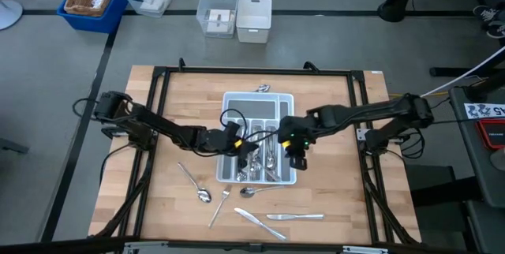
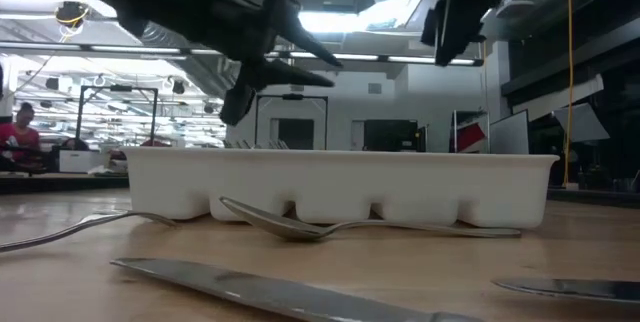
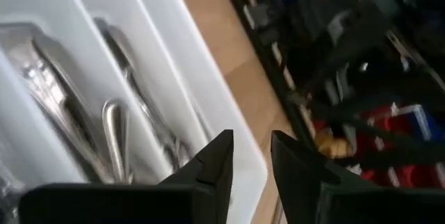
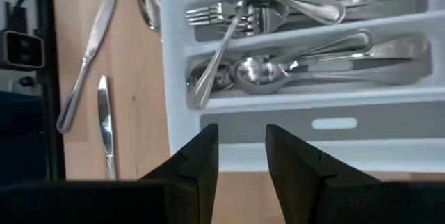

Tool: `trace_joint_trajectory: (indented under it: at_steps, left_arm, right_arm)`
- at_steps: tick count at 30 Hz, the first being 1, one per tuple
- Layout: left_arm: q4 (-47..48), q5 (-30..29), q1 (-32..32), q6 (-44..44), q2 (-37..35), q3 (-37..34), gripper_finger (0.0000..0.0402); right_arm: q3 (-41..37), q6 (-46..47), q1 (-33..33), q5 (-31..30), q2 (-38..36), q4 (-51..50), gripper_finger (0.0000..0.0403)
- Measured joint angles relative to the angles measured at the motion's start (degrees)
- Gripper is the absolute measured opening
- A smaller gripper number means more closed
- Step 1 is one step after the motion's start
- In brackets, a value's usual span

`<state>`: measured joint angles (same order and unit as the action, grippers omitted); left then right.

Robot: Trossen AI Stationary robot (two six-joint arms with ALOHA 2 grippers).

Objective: Sort silverware
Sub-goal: Adjust the silver fork in the white cutlery tray

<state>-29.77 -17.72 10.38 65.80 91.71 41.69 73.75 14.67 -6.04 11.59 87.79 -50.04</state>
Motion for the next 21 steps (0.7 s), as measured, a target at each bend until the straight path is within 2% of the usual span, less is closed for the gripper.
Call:
trace_joint_trajectory:
  at_steps: [4,9,14,17,21]
  left_arm:
    - [7.6,2.8,0.8,-0.1,-4.3,0.0,0.0078]
    - [20.7,3.1,3.4,-1.3,-11.2,0.0,0.0068]
    - [32.9,3.0,7.2,0.9,-18.2,0.0,0.0065]
    - [36.8,2.9,9.4,2.5,-21.3,0.0,0.0066]
    - [39.0,0.1,12.0,3.2,-23.3,0.0,0.0063]
  right_arm:
    - [-0.4,2.6,-0.5,0.0,2.2,1.3,0.0122]
    - [-0.4,4.5,-3.4,-0.8,4.5,8.1,0.0122]
    - [-0.4,4.8,-7.0,-6.4,7.3,15.4,0.0122]
    - [-0.4,4.8,-8.2,-10.1,9.6,18.1,0.0122]
    - [-0.4,4.9,-8.4,-11.0,13.5,21.4,0.0122]
